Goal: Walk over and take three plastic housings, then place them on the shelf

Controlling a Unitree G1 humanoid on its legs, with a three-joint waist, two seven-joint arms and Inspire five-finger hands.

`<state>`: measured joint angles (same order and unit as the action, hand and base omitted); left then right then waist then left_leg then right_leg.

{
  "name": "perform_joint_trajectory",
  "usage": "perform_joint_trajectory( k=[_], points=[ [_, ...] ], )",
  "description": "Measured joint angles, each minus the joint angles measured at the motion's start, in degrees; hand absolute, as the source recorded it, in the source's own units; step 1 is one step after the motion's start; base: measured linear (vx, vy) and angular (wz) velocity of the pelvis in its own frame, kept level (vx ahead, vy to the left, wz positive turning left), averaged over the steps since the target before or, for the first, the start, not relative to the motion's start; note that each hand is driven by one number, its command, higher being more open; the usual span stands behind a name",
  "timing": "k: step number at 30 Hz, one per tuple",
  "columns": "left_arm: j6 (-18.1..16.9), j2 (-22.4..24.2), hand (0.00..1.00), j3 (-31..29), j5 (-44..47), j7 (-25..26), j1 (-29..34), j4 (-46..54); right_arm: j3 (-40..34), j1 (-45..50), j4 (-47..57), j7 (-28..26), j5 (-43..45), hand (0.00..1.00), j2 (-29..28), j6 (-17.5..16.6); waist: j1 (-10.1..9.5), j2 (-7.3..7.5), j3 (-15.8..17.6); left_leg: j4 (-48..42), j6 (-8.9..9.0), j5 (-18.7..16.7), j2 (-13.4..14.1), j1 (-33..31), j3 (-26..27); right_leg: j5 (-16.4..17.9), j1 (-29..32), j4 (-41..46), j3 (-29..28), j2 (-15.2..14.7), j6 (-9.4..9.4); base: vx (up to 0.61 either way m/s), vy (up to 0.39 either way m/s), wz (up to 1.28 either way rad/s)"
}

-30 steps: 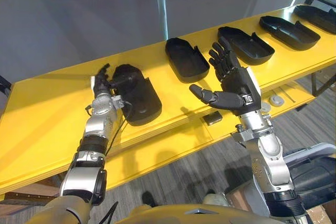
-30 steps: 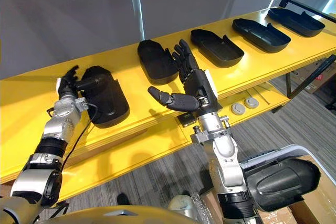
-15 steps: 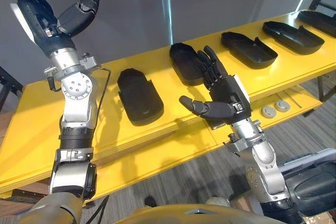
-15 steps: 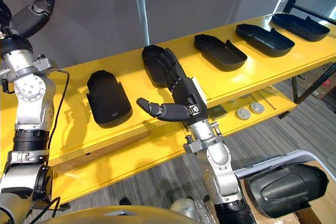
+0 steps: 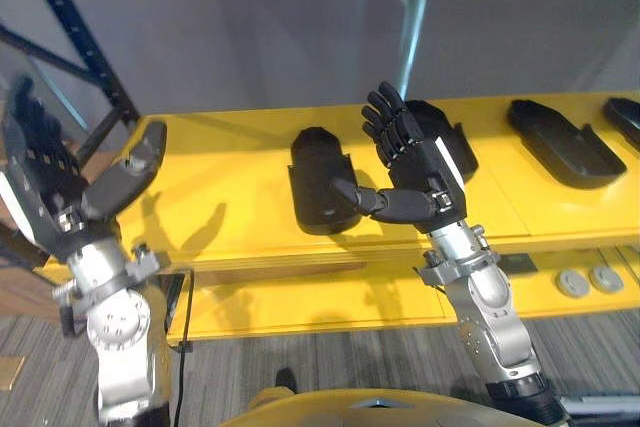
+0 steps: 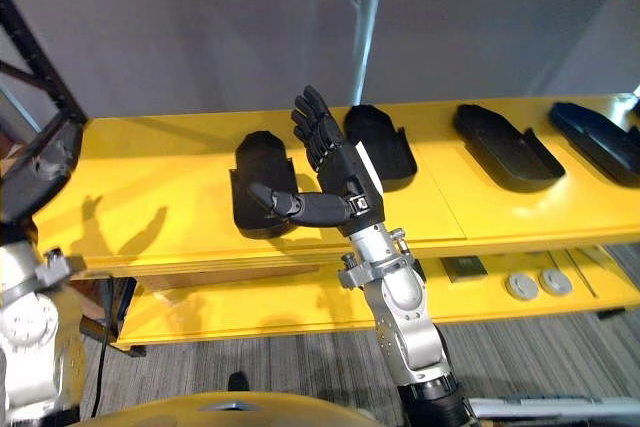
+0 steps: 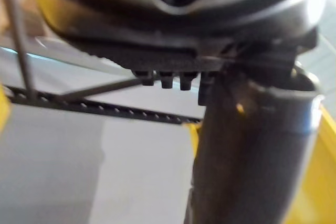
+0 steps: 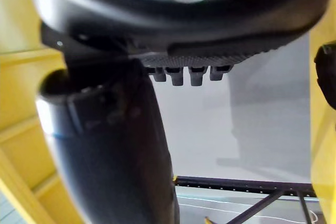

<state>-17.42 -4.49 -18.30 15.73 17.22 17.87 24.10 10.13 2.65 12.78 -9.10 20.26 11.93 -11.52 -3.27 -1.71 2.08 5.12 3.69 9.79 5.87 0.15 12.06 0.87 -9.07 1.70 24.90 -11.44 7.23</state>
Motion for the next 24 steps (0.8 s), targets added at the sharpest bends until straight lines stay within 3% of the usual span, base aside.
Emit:
perform_joint_trajectory(
  k=[4, 5, 11, 17, 24],
  points=[
    [-0.13, 2.62, 1.0, -0.47, 2.16, -6.12, 5.07, 0.14, -1.76, 0.53, -1.22, 5.0, -3.35, 1.0, -1.07, 1.13, -0.42, -0.07, 0.46, 0.0, -0.17, 0.11, -0.14, -1.13, -0.64, 0.36, 0.12, -0.01, 1.32, -0.04, 0.27, -0.06, 0.02, 0.21],
    [-0.35, 2.62, 1.0, -0.65, 6.69, -16.91, 5.18, 3.74, -8.93, 0.57, -1.77, 8.01, -3.14, 1.0, -2.89, 1.1, 0.28, 1.7, 4.13, -0.01, 0.14, 0.58, -0.11, -1.53, 0.78, 0.41, 0.08, -0.66, 1.25, 0.02, 0.17, -0.02, 0.01, 0.13],
    [-0.35, 2.62, 1.0, -0.47, 6.71, -16.91, 5.17, 3.74, -8.95, 0.95, -1.77, 7.99, -3.11, 1.0, -2.89, 1.03, 0.31, 1.86, 4.65, -0.02, 0.12, 0.6, -0.11, -1.53, 0.74, 0.4, 0.08, -0.64, 1.26, 0.02, 0.17, 0.0, 0.0, 0.0],
    [-0.17, 2.65, 1.0, 4.92, 9.51, -16.36, 4.9, 3.68, -9.63, 1.95, -1.77, 7.02, -3.11, 1.0, -2.89, -0.12, 0.4, 1.78, 7.06, -0.03, -0.16, 0.98, -0.29, -2.32, 0.27, 0.58, 1.17, 0.63, 1.19, -0.29, 0.21, 0.0, 0.001, 0.02],
    [1.59, 2.69, 1.0, 8.65, 11.67, -16.54, 4.16, 1.38, -10.31, -0.75, -1.25, -3.93, -0.3, 1.0, -1.44, -6.14, 0.35, 2.01, 8.01, -0.03, -0.38, 1.37, -0.13, -2.94, 0.28, 0.95, 2.19, 2.22, 0.27, -0.36, 0.3, 0.0, -0.001, 0.0]
  ],
)
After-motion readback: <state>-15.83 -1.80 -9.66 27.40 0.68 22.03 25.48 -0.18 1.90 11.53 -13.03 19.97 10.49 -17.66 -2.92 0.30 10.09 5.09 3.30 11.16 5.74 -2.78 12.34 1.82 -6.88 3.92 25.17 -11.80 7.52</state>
